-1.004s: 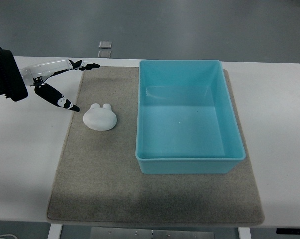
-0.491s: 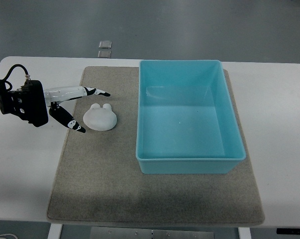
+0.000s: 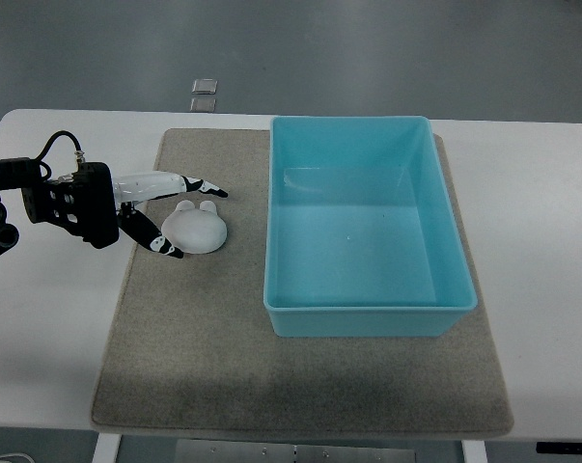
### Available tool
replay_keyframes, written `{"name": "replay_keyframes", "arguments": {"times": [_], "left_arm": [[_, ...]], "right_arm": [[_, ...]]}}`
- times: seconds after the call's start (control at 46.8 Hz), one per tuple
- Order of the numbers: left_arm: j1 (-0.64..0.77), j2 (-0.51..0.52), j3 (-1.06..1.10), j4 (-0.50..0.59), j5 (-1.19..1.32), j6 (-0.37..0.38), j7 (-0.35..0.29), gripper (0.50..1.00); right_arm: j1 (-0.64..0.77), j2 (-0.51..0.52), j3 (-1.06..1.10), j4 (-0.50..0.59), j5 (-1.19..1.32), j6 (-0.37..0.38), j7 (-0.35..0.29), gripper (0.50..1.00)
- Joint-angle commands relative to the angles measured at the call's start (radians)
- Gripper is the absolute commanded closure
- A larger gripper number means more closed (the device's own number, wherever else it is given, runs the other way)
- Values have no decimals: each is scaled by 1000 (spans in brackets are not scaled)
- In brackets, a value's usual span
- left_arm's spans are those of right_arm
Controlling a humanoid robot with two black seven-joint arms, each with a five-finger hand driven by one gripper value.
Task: Place white toy into blue box with left hand
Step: 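Close the left hand fingers around the white frog toy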
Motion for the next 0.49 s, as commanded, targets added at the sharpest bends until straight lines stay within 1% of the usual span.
{"name": "replay_keyframes", "arguments": {"times": [0.0,0.107,0.171,0.214,0.321,0.363,0.449,0.47], "left_arm": [[-3,-2,3,0,0,1,2,598],[-3,-5,3,0,0,1,2,602],[-3,-7,12,1,2,1,2,613],[-5,-7,13,1,2,-1,2,636],[-3,-8,15,1,21,1,2,654],[-3,-8,15,1,34,1,2,679],[-3,-8,15,1,40,1,2,686],[-3,-8,15,1,41,1,2,699]], "right_arm": [[0,0,0,0,0,0,0,564],[0,0,0,0,0,0,0,564],[0,0,0,0,0,0,0,564],[0,0,0,0,0,0,0,564],[0,0,0,0,0,0,0,564],[0,0,0,0,0,0,0,564],[0,0,0,0,0,0,0,564],[0,0,0,0,0,0,0,564]]}}
